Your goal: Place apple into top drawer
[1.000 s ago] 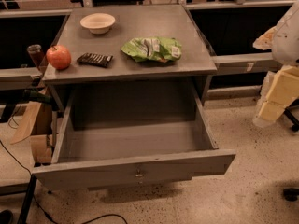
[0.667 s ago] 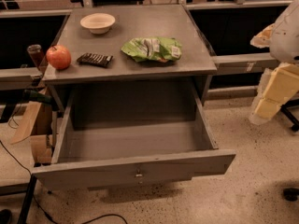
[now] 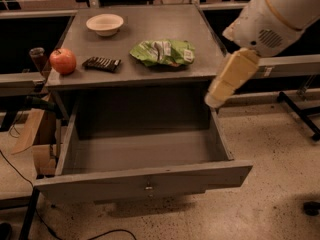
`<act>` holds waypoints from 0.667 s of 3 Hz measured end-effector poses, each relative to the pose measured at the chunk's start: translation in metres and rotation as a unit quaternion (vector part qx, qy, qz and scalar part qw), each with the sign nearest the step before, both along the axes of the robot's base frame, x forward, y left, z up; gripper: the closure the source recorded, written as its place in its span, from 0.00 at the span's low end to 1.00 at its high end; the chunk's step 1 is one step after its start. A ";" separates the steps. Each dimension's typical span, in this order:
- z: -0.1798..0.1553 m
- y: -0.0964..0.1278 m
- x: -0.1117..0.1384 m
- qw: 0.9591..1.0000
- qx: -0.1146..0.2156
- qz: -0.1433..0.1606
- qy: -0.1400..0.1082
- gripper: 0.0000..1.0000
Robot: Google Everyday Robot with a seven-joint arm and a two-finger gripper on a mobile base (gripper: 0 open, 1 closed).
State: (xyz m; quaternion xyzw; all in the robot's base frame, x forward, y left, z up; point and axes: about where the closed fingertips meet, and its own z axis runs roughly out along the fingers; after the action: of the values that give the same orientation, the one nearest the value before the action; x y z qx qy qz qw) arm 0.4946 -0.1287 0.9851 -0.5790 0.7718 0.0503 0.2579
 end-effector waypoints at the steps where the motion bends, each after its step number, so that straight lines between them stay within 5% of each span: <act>1: 0.010 0.058 0.026 0.997 0.077 -0.004 -0.015 0.00; 2: 0.038 0.127 0.061 0.987 0.146 -0.009 -0.060 0.00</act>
Offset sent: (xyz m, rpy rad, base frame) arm 0.0934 0.1879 0.0524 0.4012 -0.1715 -0.0228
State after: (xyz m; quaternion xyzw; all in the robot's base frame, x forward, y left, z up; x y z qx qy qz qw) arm 0.5555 -0.0020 1.0227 -0.5299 0.7448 0.1248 0.3859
